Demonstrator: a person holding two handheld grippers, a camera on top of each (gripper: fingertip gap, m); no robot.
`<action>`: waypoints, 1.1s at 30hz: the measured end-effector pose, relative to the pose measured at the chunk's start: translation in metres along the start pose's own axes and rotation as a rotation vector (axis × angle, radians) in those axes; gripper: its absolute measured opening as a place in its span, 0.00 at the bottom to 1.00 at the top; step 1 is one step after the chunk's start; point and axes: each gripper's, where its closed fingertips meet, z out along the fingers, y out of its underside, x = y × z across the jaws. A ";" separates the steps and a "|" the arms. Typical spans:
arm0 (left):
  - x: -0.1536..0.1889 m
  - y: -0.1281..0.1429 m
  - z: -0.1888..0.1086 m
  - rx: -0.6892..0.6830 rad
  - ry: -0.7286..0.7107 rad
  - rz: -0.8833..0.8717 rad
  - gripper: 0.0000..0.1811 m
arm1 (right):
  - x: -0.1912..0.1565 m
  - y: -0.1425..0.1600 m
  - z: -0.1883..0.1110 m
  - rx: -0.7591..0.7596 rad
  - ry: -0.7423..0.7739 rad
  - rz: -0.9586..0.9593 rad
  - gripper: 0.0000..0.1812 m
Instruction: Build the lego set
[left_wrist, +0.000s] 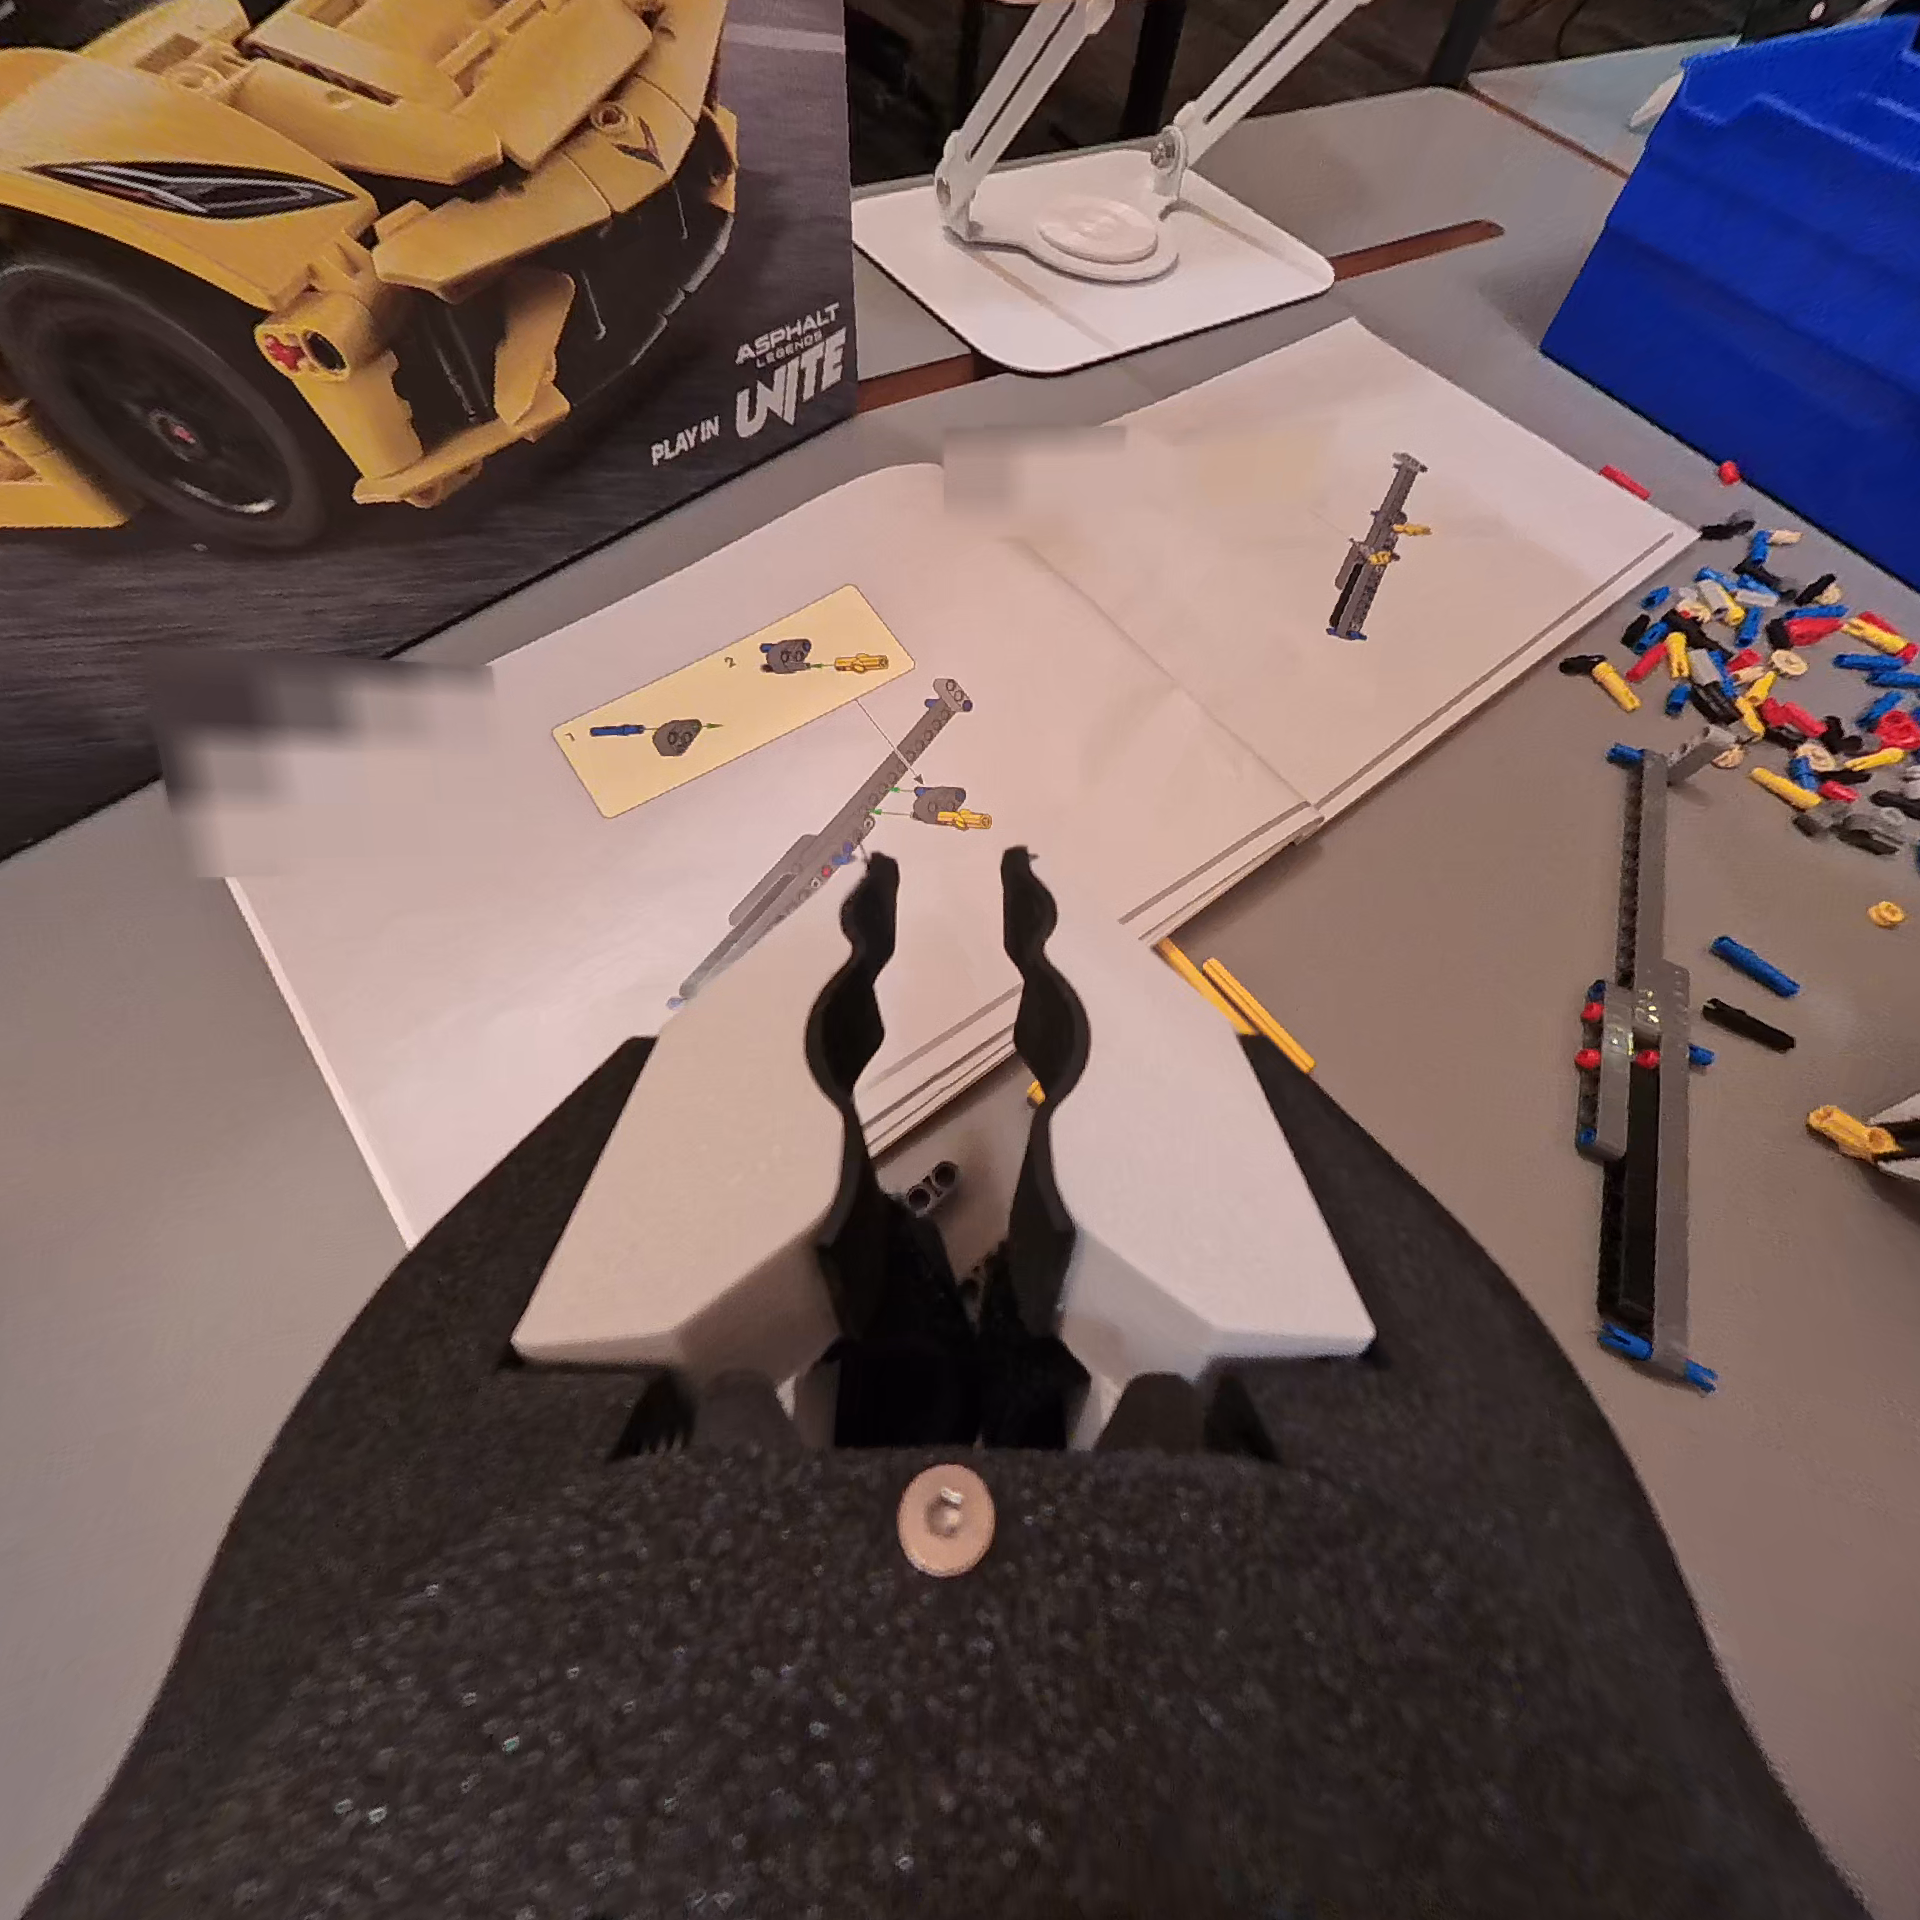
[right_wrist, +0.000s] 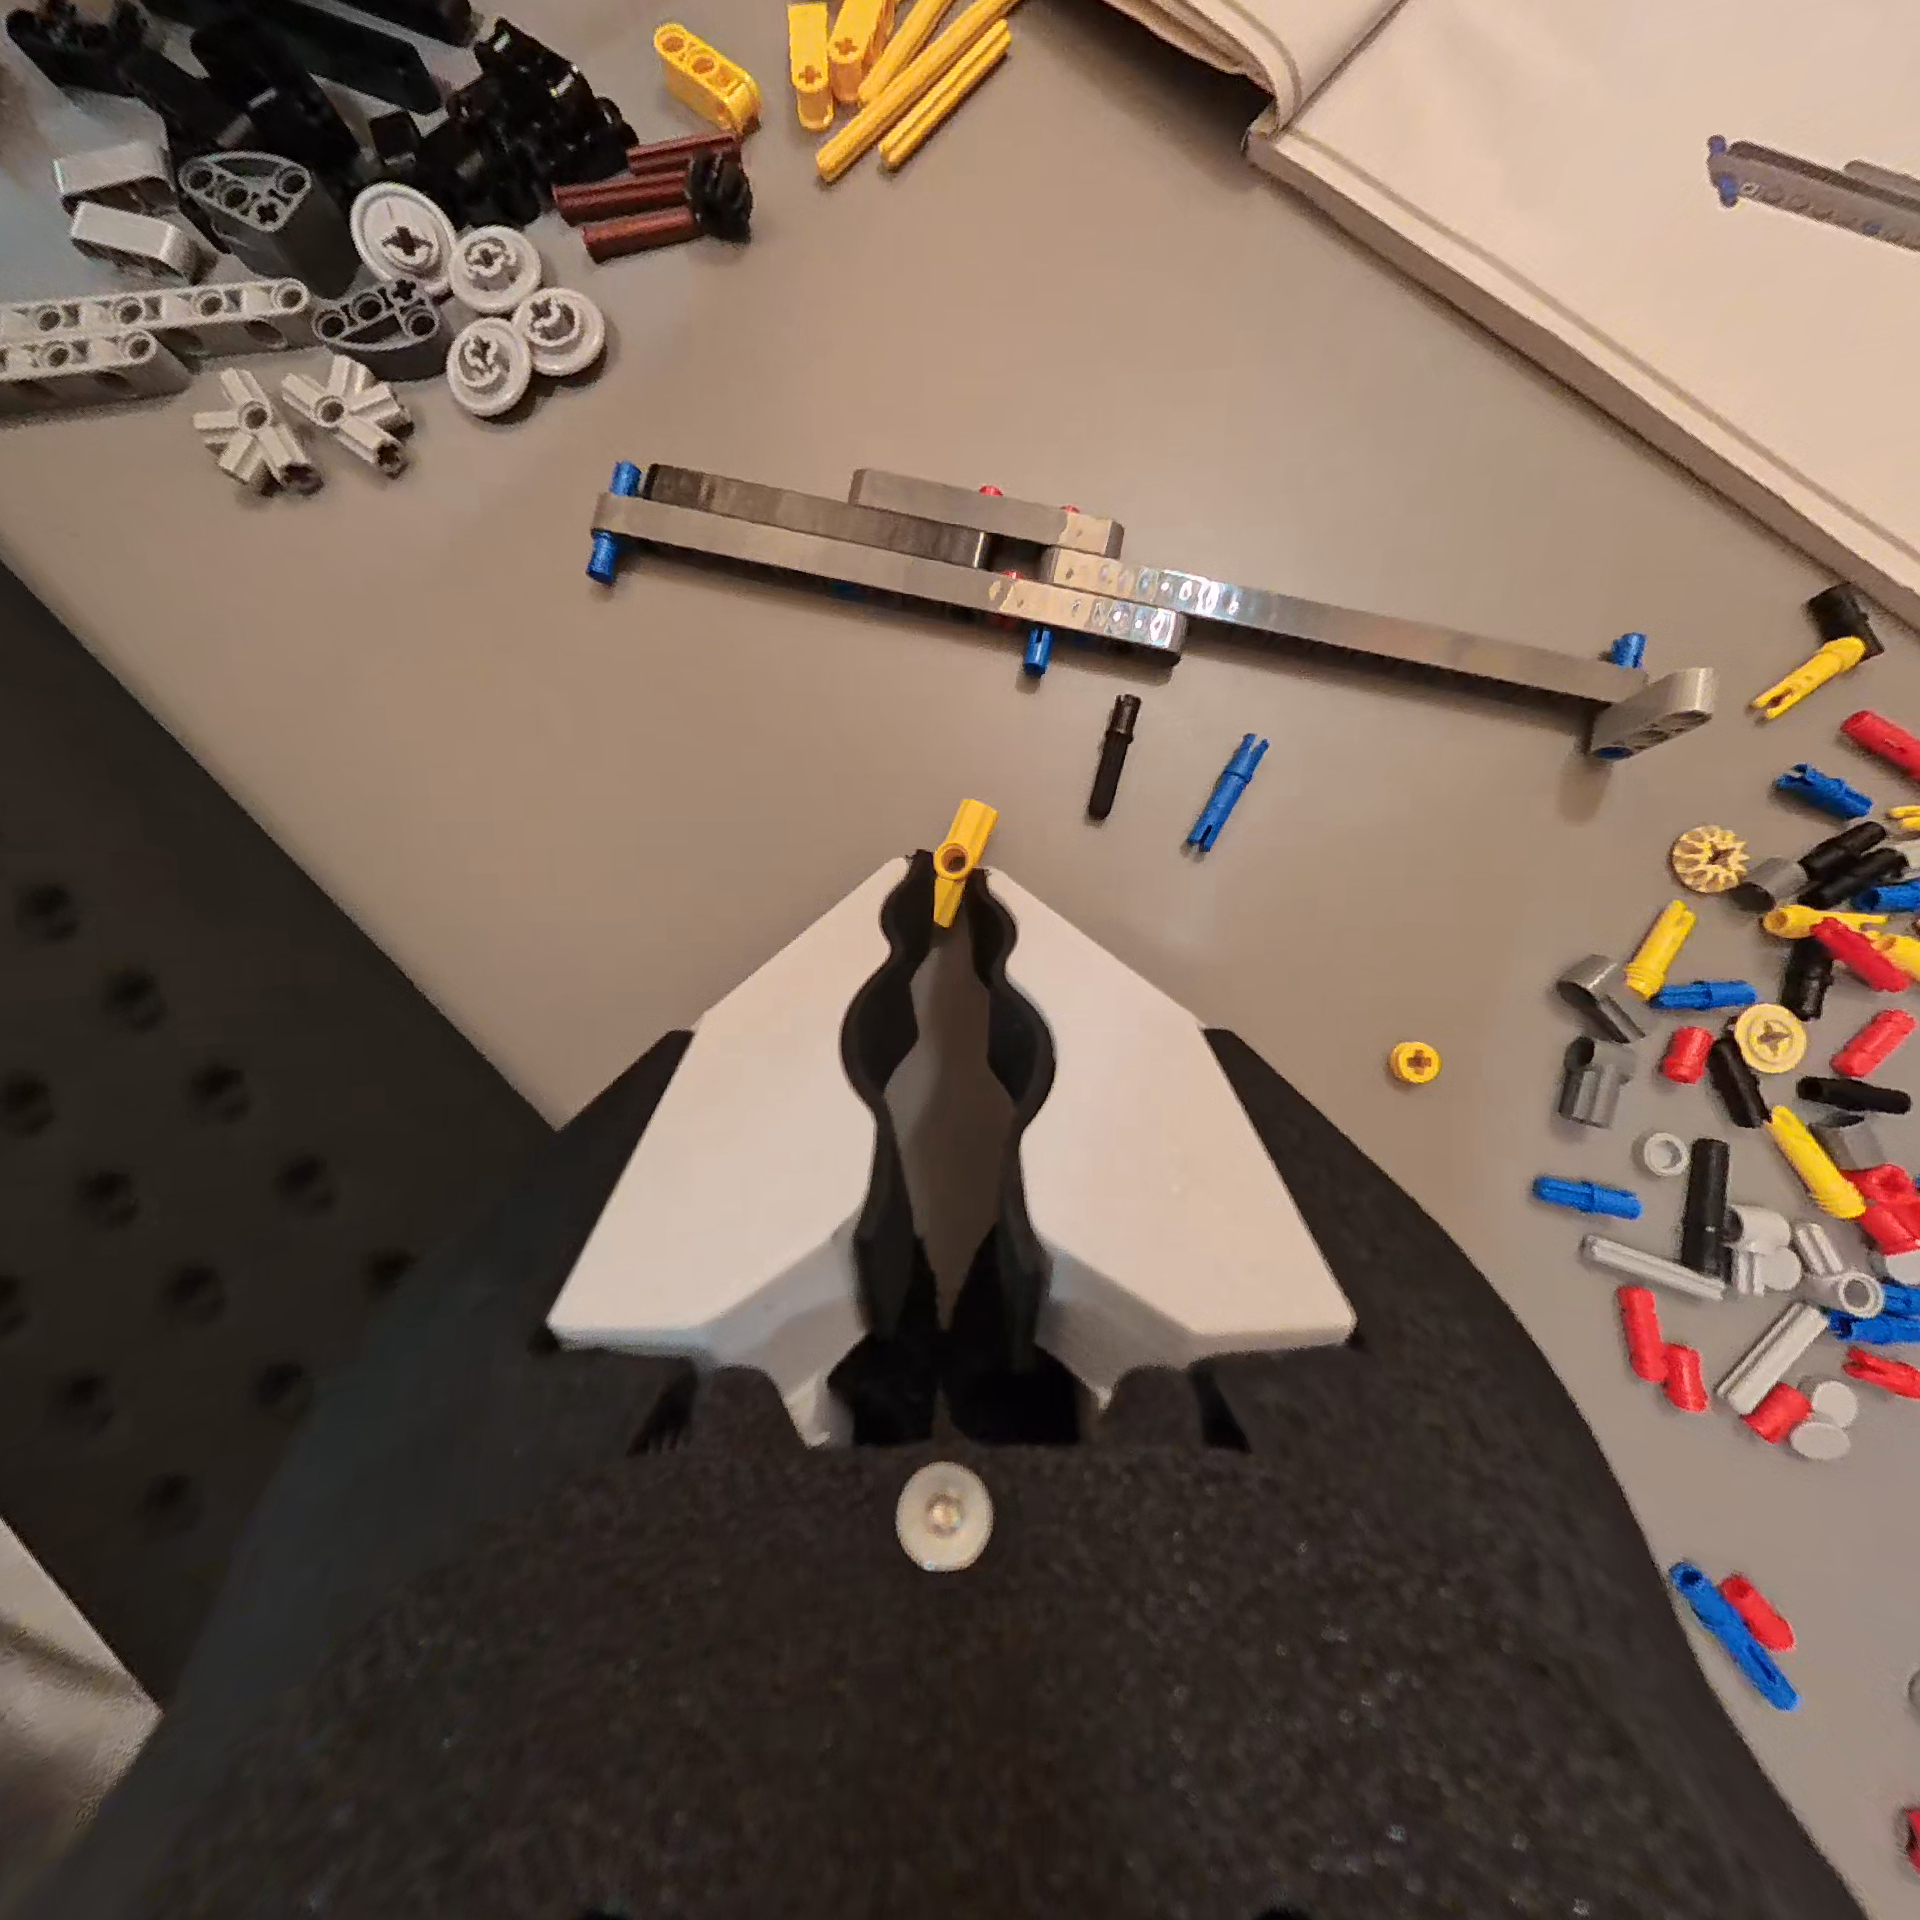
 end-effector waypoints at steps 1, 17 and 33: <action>0.000 0.001 0.001 -0.006 -0.001 0.005 0.10 | 0.000 0.000 0.000 0.003 -0.005 0.003 0.03; -0.021 -0.006 -0.009 0.033 -0.043 -0.027 0.10 | -0.009 -0.060 -0.006 0.238 -0.127 0.062 0.08; 0.001 0.091 -0.118 -0.353 0.123 0.299 0.10 | -0.030 -0.114 0.033 0.424 -0.206 -0.009 0.06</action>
